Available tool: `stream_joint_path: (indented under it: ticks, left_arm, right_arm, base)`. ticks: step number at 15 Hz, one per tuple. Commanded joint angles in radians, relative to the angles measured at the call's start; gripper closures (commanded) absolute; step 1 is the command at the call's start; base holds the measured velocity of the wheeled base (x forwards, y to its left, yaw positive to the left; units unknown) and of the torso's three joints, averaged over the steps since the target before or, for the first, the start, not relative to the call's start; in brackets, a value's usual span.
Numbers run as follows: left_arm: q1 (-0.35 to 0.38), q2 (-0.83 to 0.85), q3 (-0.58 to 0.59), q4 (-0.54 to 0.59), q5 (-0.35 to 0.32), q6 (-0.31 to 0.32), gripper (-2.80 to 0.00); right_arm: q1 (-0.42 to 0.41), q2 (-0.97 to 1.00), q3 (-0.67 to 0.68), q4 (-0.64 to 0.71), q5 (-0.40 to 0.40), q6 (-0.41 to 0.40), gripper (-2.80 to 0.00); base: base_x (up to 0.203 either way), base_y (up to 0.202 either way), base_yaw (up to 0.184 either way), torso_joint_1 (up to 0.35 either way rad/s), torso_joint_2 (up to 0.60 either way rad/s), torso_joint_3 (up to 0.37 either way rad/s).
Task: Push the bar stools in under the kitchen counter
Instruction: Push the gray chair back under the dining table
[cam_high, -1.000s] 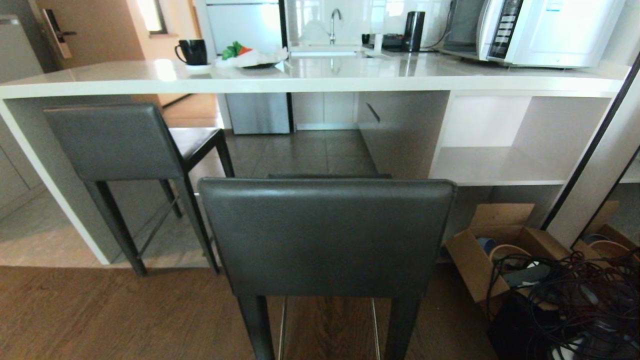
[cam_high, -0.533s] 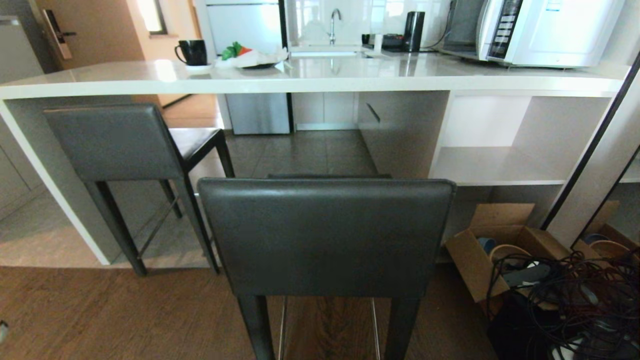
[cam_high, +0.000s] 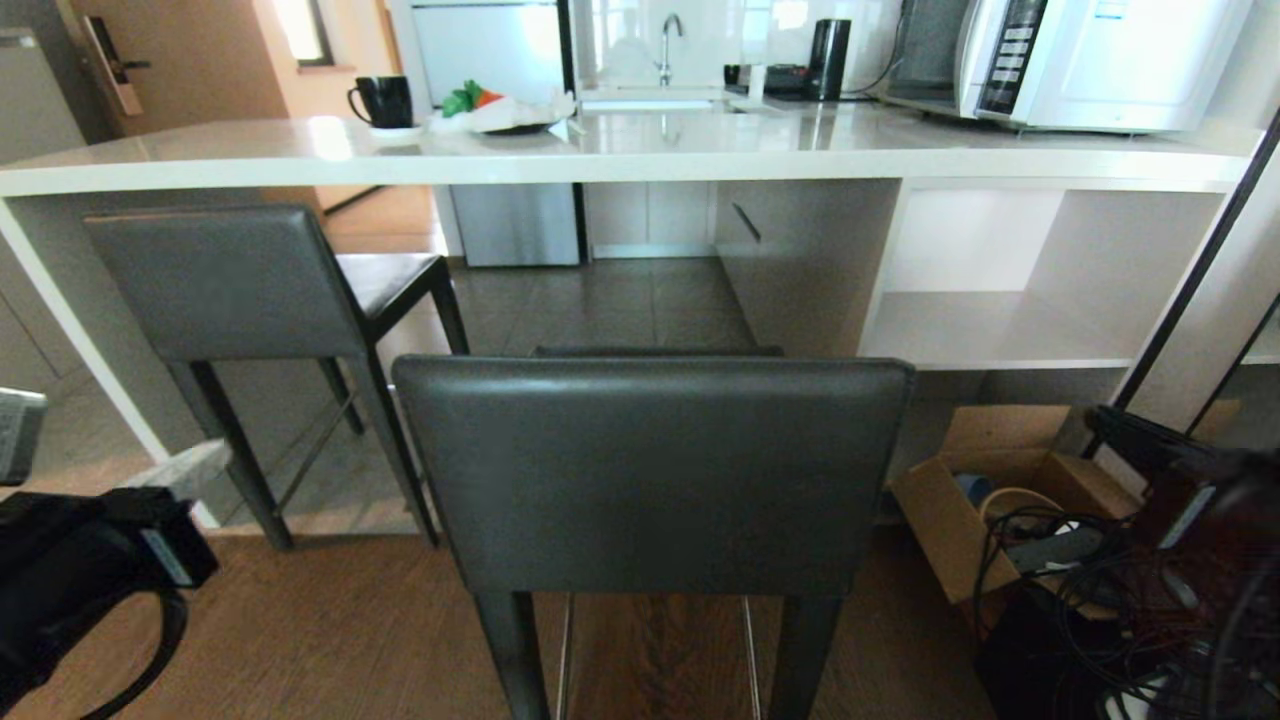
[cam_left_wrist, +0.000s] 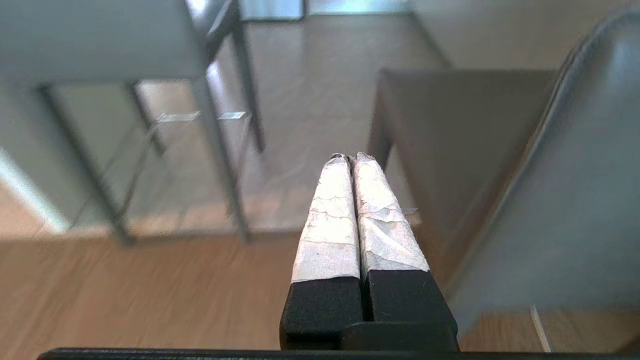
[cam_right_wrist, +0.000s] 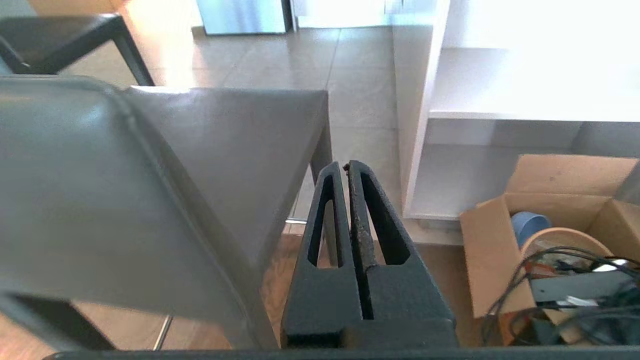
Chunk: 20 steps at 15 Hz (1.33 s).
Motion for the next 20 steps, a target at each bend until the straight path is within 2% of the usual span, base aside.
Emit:
stream_joint_path:
  ticks: [1, 4, 6, 10, 14, 20]
  left_arm:
    - [-0.062, 0.241, -0.001, -0.182, 0.021, 0.001, 0.00]
    - [-0.177, 0.350, -0.003, -0.345, 0.073, 0.002, 0.00]
    - [-0.233, 0.364, -0.012, -0.354, 0.104, 0.002, 0.00]
    - [-0.291, 0.442, -0.059, -0.399, 0.149, 0.003, 0.00]
    - [-0.314, 0.516, -0.064, -0.494, 0.171, 0.008, 0.00]
    - [-0.308, 0.561, -0.070, -0.497, 0.171, 0.006, 0.00]
  right_arm:
    - [0.074, 0.190, -0.002, -0.117, -0.068, -0.002, 0.00]
    - [0.172, 0.338, 0.006, -0.309, -0.166, -0.040, 0.00]
    - [0.203, 0.371, 0.007, -0.327, -0.180, -0.048, 0.00]
    - [0.240, 0.475, 0.000, -0.408, -0.208, -0.052, 0.00]
    - [0.261, 0.540, -0.038, -0.454, -0.216, -0.084, 0.00]
    - [0.261, 0.625, -0.115, -0.455, -0.220, -0.091, 0.00]
  base:
    - [0.000, 0.000, 0.000, 0.000, 0.00, 0.000]
    - [0.000, 0.000, 0.000, 0.000, 0.00, 0.000]
    - [0.000, 0.000, 0.000, 0.000, 0.00, 0.000]
    - [0.000, 0.000, 0.000, 0.000, 0.00, 0.000]
    - [0.000, 0.000, 0.000, 0.000, 0.00, 0.000]
    - [0.000, 0.000, 0.000, 0.000, 0.00, 0.000]
